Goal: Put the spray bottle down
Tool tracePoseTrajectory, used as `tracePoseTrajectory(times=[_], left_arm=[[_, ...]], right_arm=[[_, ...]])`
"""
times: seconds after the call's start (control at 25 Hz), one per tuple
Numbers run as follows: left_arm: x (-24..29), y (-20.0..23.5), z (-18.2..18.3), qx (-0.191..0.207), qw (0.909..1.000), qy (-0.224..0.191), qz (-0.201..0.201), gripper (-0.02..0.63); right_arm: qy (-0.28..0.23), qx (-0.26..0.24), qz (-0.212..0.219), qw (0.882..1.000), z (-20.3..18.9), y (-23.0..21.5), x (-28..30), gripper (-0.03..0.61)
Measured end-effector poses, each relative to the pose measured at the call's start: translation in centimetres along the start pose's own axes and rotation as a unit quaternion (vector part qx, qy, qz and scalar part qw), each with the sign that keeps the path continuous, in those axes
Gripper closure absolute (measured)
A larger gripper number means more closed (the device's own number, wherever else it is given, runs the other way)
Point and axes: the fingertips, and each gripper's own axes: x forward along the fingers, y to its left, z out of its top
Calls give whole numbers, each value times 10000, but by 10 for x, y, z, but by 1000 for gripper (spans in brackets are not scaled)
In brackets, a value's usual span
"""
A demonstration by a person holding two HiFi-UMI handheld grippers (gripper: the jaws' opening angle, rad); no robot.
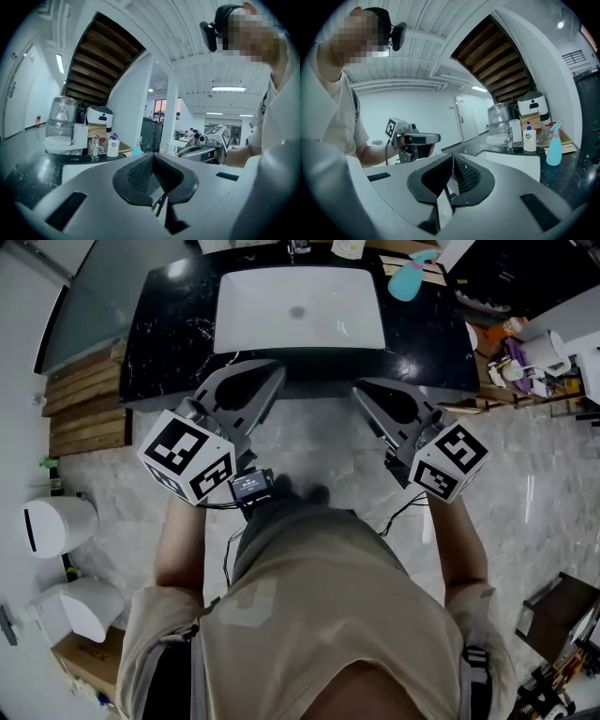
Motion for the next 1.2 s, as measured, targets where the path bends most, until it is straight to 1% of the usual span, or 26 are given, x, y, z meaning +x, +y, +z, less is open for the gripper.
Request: tracePoseTrajectory(times=[0.2, 0.4, 0.8, 0.96, 1.2], left_arm=[[-2, -4, -2, -149, 9994, -105, -278, 604], [-5, -6, -10, -185, 9989, -78, -432, 604], [-16, -9, -11, -252, 9984, -50, -495, 604], [-14, -9, -6, -147, 9982, -33, -581, 604], [-23, -10, -18, -214, 9975, 68, -669, 604]], right_arm=[[155, -11, -172, 9997, -7, 7, 9, 555], [151, -18, -244, 9996, -10, 16, 11, 555], [104, 76, -408, 9991, -11, 30, 8, 555], [39, 116, -470, 9988, -4, 33, 7, 555], [74, 274, -311, 9991, -17, 52, 23, 555]])
